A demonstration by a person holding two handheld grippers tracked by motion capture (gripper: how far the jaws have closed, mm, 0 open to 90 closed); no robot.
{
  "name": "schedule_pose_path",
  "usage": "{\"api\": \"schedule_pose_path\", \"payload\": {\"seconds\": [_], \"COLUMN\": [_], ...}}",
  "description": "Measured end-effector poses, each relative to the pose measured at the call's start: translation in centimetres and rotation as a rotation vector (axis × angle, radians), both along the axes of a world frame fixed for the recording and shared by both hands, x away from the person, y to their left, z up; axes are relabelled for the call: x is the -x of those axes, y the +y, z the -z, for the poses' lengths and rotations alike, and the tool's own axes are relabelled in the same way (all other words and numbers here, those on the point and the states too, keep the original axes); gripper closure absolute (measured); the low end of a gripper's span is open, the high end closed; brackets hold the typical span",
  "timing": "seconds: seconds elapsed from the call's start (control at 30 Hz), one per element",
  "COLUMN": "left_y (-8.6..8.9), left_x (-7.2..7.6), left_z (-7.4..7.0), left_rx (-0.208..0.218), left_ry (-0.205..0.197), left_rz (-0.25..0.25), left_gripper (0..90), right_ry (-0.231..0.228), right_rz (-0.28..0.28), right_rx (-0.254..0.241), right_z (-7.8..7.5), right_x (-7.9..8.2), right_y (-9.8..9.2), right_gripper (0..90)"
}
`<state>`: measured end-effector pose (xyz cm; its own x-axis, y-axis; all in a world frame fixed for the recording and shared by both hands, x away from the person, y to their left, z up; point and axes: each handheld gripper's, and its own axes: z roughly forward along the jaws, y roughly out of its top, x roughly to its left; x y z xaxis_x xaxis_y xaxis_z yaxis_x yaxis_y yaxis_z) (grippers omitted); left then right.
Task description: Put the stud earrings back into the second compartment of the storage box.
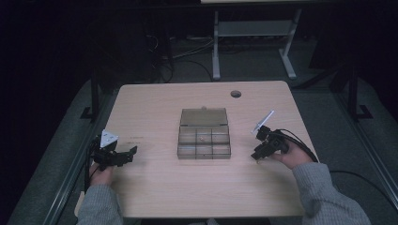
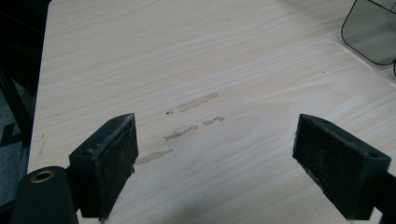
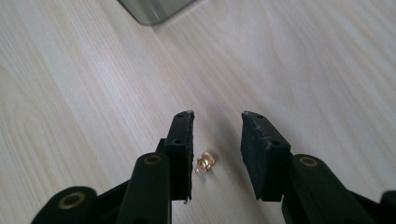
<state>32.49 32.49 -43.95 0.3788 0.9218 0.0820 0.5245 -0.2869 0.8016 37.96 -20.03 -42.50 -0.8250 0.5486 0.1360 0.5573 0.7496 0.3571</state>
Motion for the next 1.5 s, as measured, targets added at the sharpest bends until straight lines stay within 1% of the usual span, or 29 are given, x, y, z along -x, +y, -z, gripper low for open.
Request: {"api": "schedule_pose_path", "payload": {"seconds": [0.1,0.23,0.3,0.5,0.7,0.77,0.83,0.97,1.13,1.23,1.27,1.5], "left_y": [0.0,0.0,0.0,0.0,0.0,0.0,0.0,0.0,0.0,0.0,0.0,0.1], "left_x": [0.0,0.0,0.0,0.1,0.0,0.0,0.0,0.1,0.1,0.1,0.1,0.1], "left_z": [0.0,0.0,0.0,0.0,0.0,0.0,0.0,-0.1,-0.1,-0.1,-0.1,-0.1], "left_rx": [-0.003,-0.003,0.0,-0.002,0.0,0.0,0.001,0.004,0.003,0.005,-0.002,-0.004], "left_ry": [0.001,0.002,0.001,0.001,0.0,0.0,-0.003,-0.004,-0.002,-0.003,0.0,0.001], "left_rz": [0.0,-0.001,0.0,-0.002,-0.001,-0.002,-0.002,-0.004,-0.004,-0.004,-0.002,-0.002], "left_gripper": [13.8,13.8,13.8,13.8,13.8,13.8,13.8,13.8,13.8,13.8,13.8,13.8], "right_ry": [0.01,0.019,0.028,0.031,0.037,0.038,0.035,0.034,0.029,0.021,0.014,0.002], "right_rz": [0.007,0.002,0.011,0.019,0.007,0.002,-0.001,-0.014,-0.026,-0.034,-0.04,-0.06], "right_rx": [0.005,0.004,0.001,0.003,0.013,0.009,0.013,0.019,0.016,0.005,0.002,-0.013], "right_z": [0.4,0.9,1.0,1.4,1.9,1.9,1.9,1.7,1.2,0.7,0.6,-0.3], "right_x": [0.4,0.8,1.1,1.6,1.7,1.8,1.8,1.7,1.5,1.2,1.1,0.6], "right_y": [-0.4,-0.7,-0.8,-1.4,-1.3,-1.3,-1.2,-1.0,-0.5,-0.2,0.0,1.2], "right_gripper": [64.5,64.9,65.3,68.9,77.6,82.1,83.8,84.2,84.3,84.3,84.3,84.2]}}
